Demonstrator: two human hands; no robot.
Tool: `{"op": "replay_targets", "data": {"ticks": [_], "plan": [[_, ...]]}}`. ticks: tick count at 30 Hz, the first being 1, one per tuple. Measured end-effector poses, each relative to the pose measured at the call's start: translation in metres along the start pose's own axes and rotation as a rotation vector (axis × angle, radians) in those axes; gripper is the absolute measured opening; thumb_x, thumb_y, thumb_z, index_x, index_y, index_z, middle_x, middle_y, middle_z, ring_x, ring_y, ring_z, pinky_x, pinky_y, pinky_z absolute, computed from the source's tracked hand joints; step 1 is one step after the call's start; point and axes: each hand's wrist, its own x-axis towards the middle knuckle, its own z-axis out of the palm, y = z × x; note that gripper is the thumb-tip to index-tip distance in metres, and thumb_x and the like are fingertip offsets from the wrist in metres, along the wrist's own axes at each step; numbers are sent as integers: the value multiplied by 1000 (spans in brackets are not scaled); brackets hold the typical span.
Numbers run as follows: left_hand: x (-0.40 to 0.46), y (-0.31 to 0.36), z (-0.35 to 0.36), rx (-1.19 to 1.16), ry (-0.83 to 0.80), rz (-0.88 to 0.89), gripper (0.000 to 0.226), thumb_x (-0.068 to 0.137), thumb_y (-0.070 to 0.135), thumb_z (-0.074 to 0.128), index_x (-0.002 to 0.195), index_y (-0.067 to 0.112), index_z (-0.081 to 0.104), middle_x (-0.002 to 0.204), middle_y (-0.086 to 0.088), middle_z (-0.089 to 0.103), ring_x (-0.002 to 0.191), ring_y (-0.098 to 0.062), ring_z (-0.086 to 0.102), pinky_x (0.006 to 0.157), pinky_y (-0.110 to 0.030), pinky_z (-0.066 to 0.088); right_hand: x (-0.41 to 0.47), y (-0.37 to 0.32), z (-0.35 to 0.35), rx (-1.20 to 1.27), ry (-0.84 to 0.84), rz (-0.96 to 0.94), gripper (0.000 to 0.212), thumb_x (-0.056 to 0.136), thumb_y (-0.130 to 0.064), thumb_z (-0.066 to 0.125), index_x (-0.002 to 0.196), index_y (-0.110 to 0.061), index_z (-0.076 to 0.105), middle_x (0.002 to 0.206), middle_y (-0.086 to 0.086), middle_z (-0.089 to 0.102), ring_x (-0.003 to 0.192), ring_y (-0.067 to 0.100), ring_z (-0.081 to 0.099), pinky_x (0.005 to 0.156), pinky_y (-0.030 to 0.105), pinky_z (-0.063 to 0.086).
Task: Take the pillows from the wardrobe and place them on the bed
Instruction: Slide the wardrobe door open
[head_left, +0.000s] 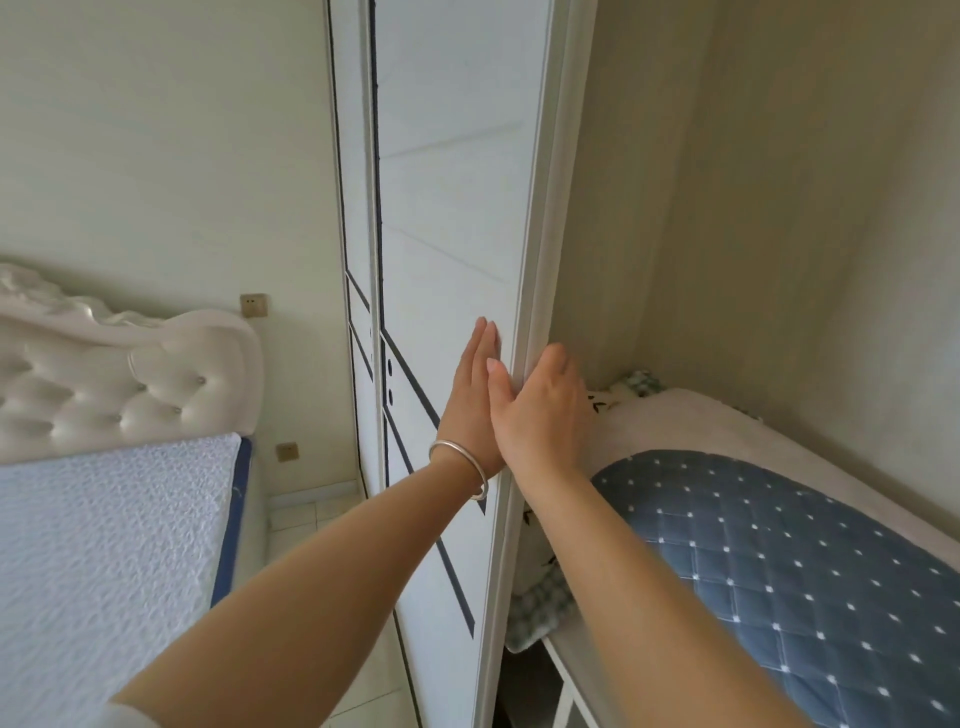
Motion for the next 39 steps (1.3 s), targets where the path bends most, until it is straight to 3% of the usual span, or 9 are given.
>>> {"op": "replay_targets", "data": {"ticks": [4,14,18,26,32,39], "plan": [[13,-16,3,64,-17,-10,70,97,29,36,146,3,-7,157,-11,-12,145,-18,-12,117,-25,-7,13,-3,15,-11,-19,-22,45,91,-47,47,110,-7,46,107,10,56,93,24,56,71,29,44],[34,-38,2,-54,-18,0,74,96,24,42,144,2,-10,157,-11,-8,146,-19,-8,119,-30,2,33,-11,46,-34,-5,23,46,90,-49,46,110,-7,45,109,11,57,96,27,57,70,32,45],[39,-42,2,-150,19,-11,69,96,18,43,146,2,-3,157,-12,-1,146,-23,-2,119,-34,7,38,-12,53,-41,-3,37,47,90,-50,45,111,-8,45,110,10,57,97,26,57,67,31,43],[46,-54,10,-189,39,-14,76,94,25,47,147,8,-5,159,-6,-3,145,-12,-1,112,-14,1,42,-12,63,-43,23,28,47,90,-50,45,110,-8,45,109,10,56,97,25,56,67,31,43],[48,-57,11,-180,55,-14,74,95,25,45,147,8,-5,159,-5,-3,145,-11,-2,111,-12,-2,46,-12,66,-48,21,18,48,91,-50,45,110,-7,44,110,10,56,98,26,56,64,29,38],[49,-57,10,-155,36,-7,74,95,23,45,147,7,-6,159,-6,-5,145,-13,-3,115,-19,0,47,-14,64,-47,0,24,48,91,-50,45,112,-7,44,111,10,56,100,25,56,68,32,45]]}}
